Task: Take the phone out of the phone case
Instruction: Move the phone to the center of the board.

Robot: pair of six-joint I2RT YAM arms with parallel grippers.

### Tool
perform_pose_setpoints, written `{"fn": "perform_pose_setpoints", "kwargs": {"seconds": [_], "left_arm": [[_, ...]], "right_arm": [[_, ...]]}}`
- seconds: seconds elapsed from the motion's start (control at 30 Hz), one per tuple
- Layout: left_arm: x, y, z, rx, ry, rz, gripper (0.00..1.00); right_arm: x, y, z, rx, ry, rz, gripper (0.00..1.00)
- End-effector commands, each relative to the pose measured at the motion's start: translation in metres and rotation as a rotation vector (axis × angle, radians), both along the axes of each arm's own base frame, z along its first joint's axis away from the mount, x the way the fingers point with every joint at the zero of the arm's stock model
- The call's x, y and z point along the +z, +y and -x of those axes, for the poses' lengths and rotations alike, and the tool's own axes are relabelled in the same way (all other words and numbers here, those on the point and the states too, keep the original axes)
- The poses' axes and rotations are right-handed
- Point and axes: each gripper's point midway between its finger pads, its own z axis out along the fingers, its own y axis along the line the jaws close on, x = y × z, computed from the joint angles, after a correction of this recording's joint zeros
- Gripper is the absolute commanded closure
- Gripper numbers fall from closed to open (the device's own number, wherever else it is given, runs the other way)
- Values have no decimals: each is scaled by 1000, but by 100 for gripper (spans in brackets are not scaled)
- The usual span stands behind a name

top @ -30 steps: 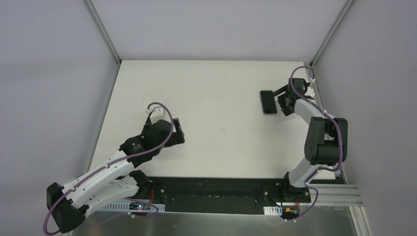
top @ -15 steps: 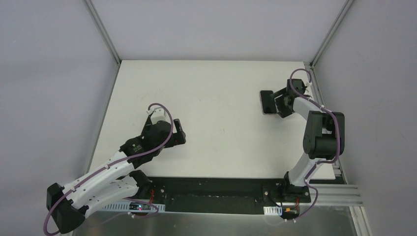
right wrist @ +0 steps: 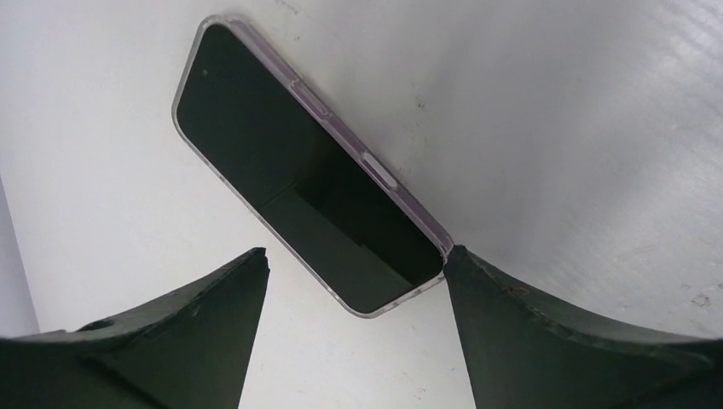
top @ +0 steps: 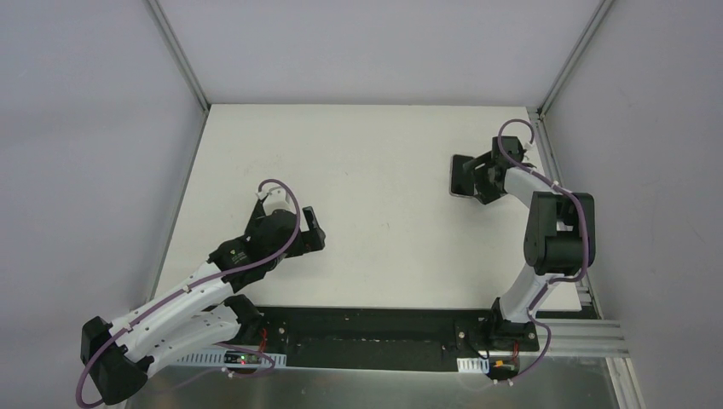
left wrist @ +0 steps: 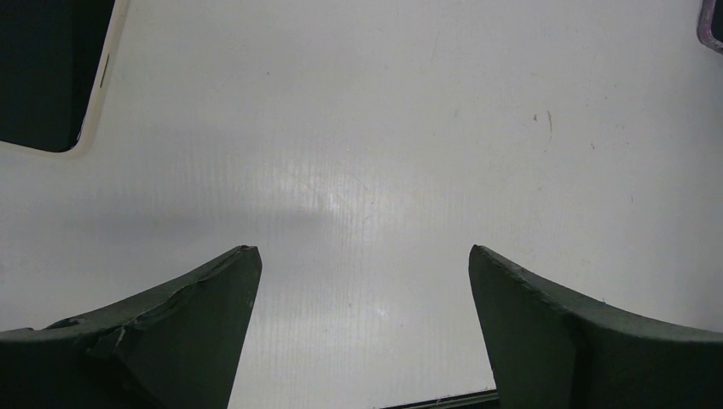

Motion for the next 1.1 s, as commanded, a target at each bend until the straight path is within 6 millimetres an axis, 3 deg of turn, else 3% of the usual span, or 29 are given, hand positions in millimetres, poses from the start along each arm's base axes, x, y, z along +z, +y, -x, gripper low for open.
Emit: {"fn": "perform_pose_setpoints", "kwargs": {"seconds": [0.0,0.17,0.37,0.53,0.8,1.07], "left_arm": [[-2,-6,0,-6,5,29,4],[-1,-12,1,-27,15,46,4],[1,-15,1,-43,15,52,3],[2,-19,1,-55,18,56,3],[-2,-20,3,-67,26,61,2],[-7,-22,4,-70,40,63,2]], "right_arm": [[-2,20,16,56,40,-7,20],[0,25,23,116,63,78,18],[16,14,26,159,48,188,15],[28,2,25,178,50,293,1],[35,11,8,273,82,344,0],[25,15,-2,288,166,332,0]]}}
